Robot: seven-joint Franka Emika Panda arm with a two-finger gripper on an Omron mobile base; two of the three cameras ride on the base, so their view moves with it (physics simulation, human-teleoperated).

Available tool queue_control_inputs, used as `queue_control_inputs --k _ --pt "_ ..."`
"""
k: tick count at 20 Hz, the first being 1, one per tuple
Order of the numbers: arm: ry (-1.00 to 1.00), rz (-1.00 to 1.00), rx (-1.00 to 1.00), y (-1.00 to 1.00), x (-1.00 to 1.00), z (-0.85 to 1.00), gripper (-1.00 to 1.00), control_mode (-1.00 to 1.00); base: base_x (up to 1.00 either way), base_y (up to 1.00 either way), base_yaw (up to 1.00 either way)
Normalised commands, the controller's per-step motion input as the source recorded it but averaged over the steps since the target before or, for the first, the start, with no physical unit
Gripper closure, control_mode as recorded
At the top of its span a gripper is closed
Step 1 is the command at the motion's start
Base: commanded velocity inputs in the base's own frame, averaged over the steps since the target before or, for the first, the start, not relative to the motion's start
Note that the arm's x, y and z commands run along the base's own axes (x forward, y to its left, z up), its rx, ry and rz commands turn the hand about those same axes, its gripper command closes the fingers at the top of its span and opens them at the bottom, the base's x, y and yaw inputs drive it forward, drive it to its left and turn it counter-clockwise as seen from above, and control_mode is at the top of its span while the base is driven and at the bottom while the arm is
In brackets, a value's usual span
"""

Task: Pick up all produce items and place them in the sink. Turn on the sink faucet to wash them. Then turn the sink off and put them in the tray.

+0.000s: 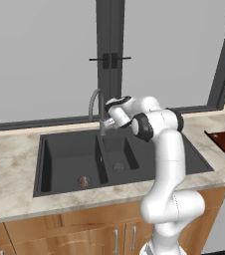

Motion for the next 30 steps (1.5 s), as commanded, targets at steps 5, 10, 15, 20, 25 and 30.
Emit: queue_control_inputs --k 5,10,15,20,25,30 --pt "-0.05 0.12 -0.08 0.00 0.00 0.55 -1.00 -1.00 0.00 0.00 0.00" --pt "0.01 0.00 0.00 0.00 0.00 0.14 -1.00 -1.00 0.00 0.00 0.00" --pt "-0.02 0.00 -0.02 0.00 -0.05 0.62 -1.00 -1.00 0.00 0.00 0.00" --pt "-0.05 0.00 -0.05 0.00 -0.11 0.71 -1.00 -1.00 0.00 0.00 0.00" --pt "-0.09 0.00 -0.07 0.00 -0.25 0.73 -1.00 -1.00 0.00 0.00 0.00" --pt "-0.12 0.00 -0.07 0.00 -0.44 0.72 -1.00 -1.00 0.00 0.00 0.00"
